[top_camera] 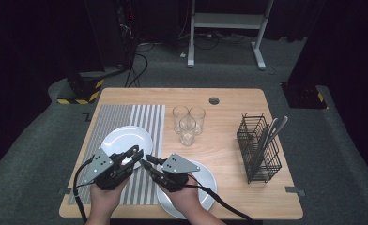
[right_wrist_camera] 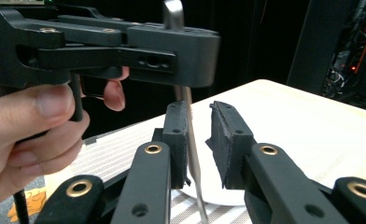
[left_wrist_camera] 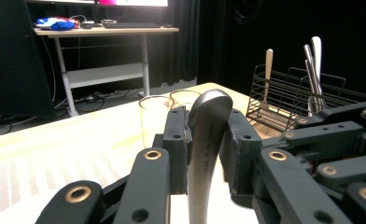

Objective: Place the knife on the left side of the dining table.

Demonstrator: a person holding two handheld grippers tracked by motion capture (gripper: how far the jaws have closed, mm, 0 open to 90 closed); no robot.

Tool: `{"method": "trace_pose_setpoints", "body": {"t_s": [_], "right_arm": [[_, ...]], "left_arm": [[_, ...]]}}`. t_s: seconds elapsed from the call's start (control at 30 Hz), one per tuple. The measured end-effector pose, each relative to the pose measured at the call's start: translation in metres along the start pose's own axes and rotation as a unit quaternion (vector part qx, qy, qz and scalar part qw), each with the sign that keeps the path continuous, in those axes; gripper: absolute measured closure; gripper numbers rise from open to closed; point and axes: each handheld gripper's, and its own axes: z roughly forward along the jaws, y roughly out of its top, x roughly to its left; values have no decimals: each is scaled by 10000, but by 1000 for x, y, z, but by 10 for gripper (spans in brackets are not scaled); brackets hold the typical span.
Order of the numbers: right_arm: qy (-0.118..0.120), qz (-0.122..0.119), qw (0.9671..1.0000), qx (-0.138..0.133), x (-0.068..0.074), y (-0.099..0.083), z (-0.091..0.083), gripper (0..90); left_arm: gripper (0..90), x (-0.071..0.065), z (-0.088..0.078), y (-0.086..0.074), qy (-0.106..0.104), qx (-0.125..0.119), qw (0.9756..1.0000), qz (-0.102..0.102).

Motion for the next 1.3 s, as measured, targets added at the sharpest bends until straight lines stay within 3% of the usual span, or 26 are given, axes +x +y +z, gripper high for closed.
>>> {"method": "trace_pose_setpoints", "body": {"t_s": [0.33, 0.8, 0.97, 1.3], "right_arm": [[-315, 84, 9995, -58, -18, -4, -22, 750], [-788, -1, 9969, 83, -47, -16, -50, 743], [-942, 45, 9955, 63, -55, -18, -60, 742], [-1091, 206, 9938, 86, -65, -30, -65, 741]], "left_arm": [[740, 7, -3, -2, 178, -14, 9998, -79], [742, 17, -8, -5, 399, 49, 9991, -124], [739, 26, -17, -10, 486, 56, 9980, -391], [724, 39, -30, -20, 694, 99, 9954, -653]]}}
